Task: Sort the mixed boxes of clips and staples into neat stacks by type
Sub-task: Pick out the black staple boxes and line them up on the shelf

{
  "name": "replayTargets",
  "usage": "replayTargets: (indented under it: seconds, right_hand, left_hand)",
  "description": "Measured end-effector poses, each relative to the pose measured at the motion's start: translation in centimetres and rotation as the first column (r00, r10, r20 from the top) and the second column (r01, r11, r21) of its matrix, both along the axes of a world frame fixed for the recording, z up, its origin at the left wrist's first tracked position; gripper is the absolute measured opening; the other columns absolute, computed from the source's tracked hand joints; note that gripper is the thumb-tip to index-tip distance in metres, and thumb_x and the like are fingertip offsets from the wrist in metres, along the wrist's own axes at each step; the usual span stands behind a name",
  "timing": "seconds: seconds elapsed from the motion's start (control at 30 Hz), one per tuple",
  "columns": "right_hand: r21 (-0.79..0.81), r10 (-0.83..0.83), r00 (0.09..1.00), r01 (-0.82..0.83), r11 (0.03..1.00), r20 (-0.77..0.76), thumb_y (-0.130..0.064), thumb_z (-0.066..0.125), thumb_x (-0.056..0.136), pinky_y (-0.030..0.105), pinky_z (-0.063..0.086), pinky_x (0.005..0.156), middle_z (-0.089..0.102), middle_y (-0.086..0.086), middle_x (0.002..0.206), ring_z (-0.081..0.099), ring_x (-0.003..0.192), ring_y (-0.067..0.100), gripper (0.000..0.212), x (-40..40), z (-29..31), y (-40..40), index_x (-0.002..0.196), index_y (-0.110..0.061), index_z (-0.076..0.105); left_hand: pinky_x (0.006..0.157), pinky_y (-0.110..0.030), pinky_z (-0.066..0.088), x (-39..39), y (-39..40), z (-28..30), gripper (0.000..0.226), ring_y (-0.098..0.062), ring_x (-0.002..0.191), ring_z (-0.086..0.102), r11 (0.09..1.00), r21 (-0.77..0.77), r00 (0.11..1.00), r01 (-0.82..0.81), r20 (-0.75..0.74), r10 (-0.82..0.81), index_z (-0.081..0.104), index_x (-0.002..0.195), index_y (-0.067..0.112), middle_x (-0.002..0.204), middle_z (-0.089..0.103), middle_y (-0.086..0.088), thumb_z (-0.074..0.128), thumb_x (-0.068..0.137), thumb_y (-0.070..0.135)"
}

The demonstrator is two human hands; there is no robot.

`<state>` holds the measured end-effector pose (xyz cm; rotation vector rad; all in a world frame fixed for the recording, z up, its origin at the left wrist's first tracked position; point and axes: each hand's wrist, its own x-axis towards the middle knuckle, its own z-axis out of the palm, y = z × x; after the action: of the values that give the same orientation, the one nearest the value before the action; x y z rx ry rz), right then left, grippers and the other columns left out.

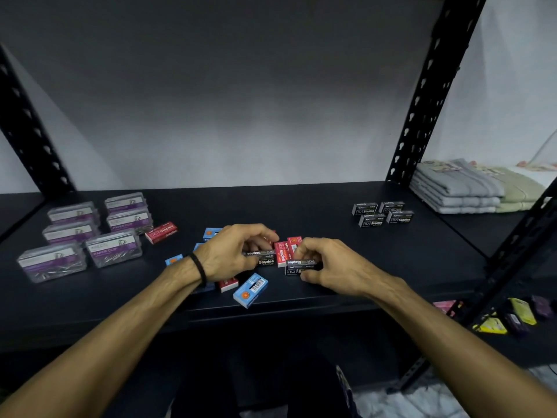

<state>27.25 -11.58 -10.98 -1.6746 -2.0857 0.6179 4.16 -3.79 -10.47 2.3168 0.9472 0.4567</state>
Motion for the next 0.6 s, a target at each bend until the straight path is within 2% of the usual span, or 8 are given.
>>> replayTargets:
  seconds: [0.1, 0.23, 0.33, 0.47, 0.6]
  right_hand:
    - [-0.013, 0.018, 1.0, -0.018, 1.0, 0.006, -0.021, 0.076, 0.083, 0.027, 0.05, 0.077, 0.06, -0.013, 0.095, 0.056, 0.086, 0.003, 0.024, 0.3, 0.3, 0.0, 0.101, -0.029, 0.063]
    - [-0.021, 0.024, 0.999, -0.023, 1.0, 0.023, -0.022, 0.076, 0.084, 0.017, 0.041, 0.076, 0.054, -0.02, 0.095, 0.052, 0.087, -0.004, 0.026, 0.7, 0.3, -0.1, 0.101, -0.033, 0.06]
    - [-0.024, 0.023, 1.0, -0.023, 0.999, 0.012, -0.024, 0.076, 0.085, 0.02, 0.047, 0.08, 0.057, -0.018, 0.097, 0.054, 0.088, -0.003, 0.023, 0.9, 0.3, 0.1, 0.101, -0.033, 0.063]
    - [0.033, 0.025, 0.999, -0.026, 0.999, 0.029, -0.028, 0.071, 0.089, 0.023, 0.048, 0.069, 0.06, -0.01, 0.089, 0.053, 0.074, 0.005, 0.011, 0.8, 0.3, 0.0, 0.1, -0.029, 0.069]
    - [0.084, 0.005, 1.0, -0.003, 0.996, -0.016, -0.025, 0.07, 0.09, 0.019, 0.045, 0.064, 0.06, -0.011, 0.086, 0.05, 0.067, 0.003, 0.012, 1.6, 0.7, 0.0, 0.102, -0.027, 0.071]
  left_hand:
    - [0.082, -0.02, 0.052, -0.3, 0.0, 0.4, 0.051, -0.001, 0.093, 0.062, 1.0, 0.003, 0.999, 0.002, -0.044, -0.002, 0.059, 0.122, 0.033, 0.104, 0.066, 0.015, 0.069, 0.081, 0.005]
    - [0.073, -0.018, 0.048, -0.3, 0.2, 0.4, 0.035, -0.004, 0.087, 0.058, 0.997, 0.071, 0.993, -0.023, -0.116, 0.031, 0.065, 0.113, 0.032, 0.095, 0.062, 0.013, 0.074, 0.082, 0.021]
    - [0.065, -0.015, 0.042, 0.0, 0.3, 0.4, 0.024, -0.005, 0.078, 0.056, 0.993, 0.111, 0.986, -0.037, -0.159, 0.054, 0.068, 0.105, 0.031, 0.089, 0.061, 0.012, 0.074, 0.083, 0.026]
    - [0.059, -0.011, 0.045, 0.3, 0.4, 1.0, 0.019, -0.004, 0.07, 0.057, 0.997, 0.045, 0.988, -0.061, -0.139, 0.066, 0.07, 0.101, 0.028, 0.079, 0.063, 0.01, 0.075, 0.082, 0.026]
    - [0.06, -0.012, 0.047, 0.7, 0.7, 1.7, 0.016, -0.003, 0.067, 0.058, 0.998, 0.026, 0.993, -0.049, -0.11, 0.052, 0.07, 0.097, 0.031, 0.078, 0.068, 0.009, 0.074, 0.083, 0.026]
